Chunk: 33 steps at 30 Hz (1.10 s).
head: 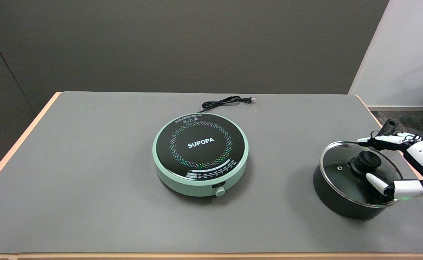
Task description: Pick up the pot lid.
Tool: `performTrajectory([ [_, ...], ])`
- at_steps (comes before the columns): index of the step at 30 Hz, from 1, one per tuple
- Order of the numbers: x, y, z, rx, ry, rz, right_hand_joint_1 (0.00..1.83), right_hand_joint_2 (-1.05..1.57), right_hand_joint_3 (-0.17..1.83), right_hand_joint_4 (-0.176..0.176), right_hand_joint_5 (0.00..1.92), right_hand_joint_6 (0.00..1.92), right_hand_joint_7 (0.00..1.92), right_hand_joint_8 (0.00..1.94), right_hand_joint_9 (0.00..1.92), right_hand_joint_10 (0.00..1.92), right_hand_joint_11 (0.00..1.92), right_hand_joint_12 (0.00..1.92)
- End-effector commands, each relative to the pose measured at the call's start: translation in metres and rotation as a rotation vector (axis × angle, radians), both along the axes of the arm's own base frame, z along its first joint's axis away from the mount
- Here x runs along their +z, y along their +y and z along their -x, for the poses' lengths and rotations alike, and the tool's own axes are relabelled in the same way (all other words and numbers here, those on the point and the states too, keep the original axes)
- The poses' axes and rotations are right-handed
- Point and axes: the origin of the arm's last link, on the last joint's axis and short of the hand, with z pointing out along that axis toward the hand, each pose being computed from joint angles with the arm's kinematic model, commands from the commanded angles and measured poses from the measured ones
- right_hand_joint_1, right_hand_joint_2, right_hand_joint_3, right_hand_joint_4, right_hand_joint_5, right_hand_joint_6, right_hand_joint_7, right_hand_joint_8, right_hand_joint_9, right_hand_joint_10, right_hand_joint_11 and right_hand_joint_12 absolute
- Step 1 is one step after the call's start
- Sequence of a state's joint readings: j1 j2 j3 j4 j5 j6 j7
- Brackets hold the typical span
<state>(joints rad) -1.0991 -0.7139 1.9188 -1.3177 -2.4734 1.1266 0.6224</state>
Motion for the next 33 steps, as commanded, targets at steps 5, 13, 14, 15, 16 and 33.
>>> performTrajectory([
  [5,0.013,-0.012,-0.013,0.019,0.121,-0.013,0.63,0.52,0.93,0.176,0.55,0.28,0.67,0.22,0.71,0.47,0.48,0.87],
  [13,0.015,-0.01,-0.009,-0.05,0.232,-0.046,0.66,0.52,0.93,0.176,0.56,0.29,0.68,0.22,0.71,0.48,0.48,0.87],
  [14,0.015,-0.011,-0.009,-0.056,0.235,-0.053,0.66,0.52,0.93,0.176,0.56,0.29,0.68,0.22,0.71,0.48,0.48,0.87],
  [15,0.016,-0.011,-0.01,-0.063,0.24,-0.059,0.66,0.53,0.93,0.176,0.56,0.29,0.68,0.22,0.71,0.48,0.48,0.86],
  [16,0.016,-0.011,-0.011,-0.072,0.247,-0.067,0.66,0.53,0.94,0.176,0.57,0.3,0.68,0.22,0.71,0.48,0.49,0.86],
  [33,0.02,-0.016,-0.036,-0.048,0.296,-0.123,0.63,0.53,0.92,0.176,0.58,0.31,0.69,0.23,0.72,0.48,0.49,0.86],
])
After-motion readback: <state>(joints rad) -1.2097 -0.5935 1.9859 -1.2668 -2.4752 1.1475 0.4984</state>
